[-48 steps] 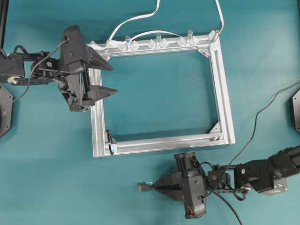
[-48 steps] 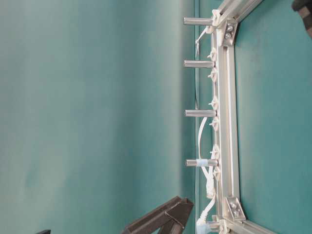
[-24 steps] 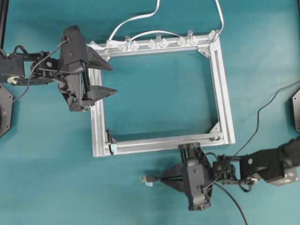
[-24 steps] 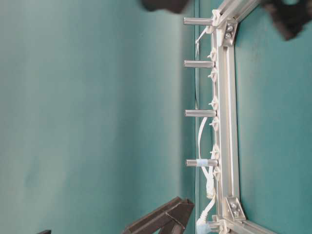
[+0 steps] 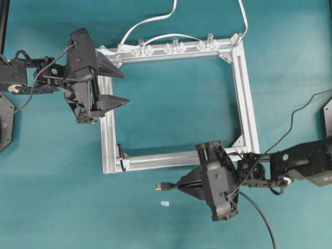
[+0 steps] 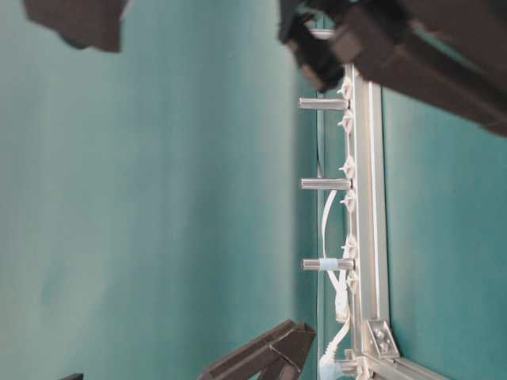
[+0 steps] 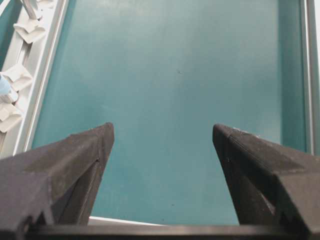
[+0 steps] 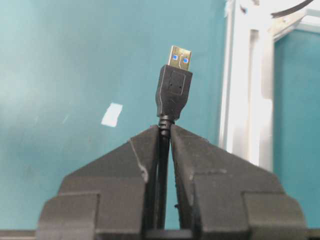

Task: Insert the wire through the string loop located on the left side.
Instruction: 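Lift the cable and carry it toward the zip-tie loop on the frame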

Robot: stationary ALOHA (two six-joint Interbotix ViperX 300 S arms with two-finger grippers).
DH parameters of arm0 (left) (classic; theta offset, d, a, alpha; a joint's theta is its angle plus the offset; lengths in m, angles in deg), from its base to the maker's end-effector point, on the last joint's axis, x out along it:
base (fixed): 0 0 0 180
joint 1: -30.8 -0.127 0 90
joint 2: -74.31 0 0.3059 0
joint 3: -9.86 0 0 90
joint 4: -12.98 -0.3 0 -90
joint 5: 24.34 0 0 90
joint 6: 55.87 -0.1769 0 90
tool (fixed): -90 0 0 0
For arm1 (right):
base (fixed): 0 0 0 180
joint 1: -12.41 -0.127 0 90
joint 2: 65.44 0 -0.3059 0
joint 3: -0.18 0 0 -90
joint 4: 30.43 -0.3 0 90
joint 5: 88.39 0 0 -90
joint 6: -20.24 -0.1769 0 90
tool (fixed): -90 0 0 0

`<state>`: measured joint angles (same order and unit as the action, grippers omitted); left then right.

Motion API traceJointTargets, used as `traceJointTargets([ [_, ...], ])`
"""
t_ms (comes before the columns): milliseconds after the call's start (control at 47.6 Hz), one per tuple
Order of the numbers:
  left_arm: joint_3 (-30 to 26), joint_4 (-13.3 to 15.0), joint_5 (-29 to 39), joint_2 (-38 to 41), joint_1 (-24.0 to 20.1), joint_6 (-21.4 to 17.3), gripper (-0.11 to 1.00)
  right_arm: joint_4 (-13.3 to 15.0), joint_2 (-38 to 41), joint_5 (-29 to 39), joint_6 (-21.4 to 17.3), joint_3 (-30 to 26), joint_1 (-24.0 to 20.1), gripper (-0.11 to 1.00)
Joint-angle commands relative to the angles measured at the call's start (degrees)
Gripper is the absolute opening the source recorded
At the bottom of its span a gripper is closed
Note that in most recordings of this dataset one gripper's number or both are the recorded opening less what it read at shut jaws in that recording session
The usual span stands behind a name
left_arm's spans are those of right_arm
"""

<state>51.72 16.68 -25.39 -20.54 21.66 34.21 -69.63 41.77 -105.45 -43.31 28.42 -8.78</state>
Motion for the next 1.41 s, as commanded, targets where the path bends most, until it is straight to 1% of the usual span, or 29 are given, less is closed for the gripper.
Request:
traceJointTargets([
  [0, -0.53, -0.18, -0.26, -0.88, 0.18, 0.09, 0.83, 0.09, -2.55, 0.79, 0.09, -0.97, 0.53, 0.10],
  [525, -0.53, -0.18, -0.26, -0.88, 0.97, 0.18, 0.83, 0.18, -2.55, 2.64, 0.09, -1.05, 0.53, 0.10],
  [756, -0.62, -0.18, -0.26, -0.88, 1.23, 0.18, 0.83, 0.35, -2.72, 3.34, 0.09, -1.05, 2.02, 0.10],
  [1028, -0.62, -0.18, -0.26, -0.88, 1.58, 0.18, 0.83, 3.69, -3.52, 7.82, 0.09, -1.14, 6.42, 0.10],
  [1175, -0.62, -0.18, -0.26, -0.88, 1.76, 0.18, 0.83, 6.15, -3.69, 10.02, 0.09, -1.58, 8.79, 0.10],
  [1385, -0.53, -0.18, -0.26, -0.88, 1.76, 0.18, 0.83, 9.84, -3.69, 12.83, 0.09, -2.55, 10.81, 0.10],
])
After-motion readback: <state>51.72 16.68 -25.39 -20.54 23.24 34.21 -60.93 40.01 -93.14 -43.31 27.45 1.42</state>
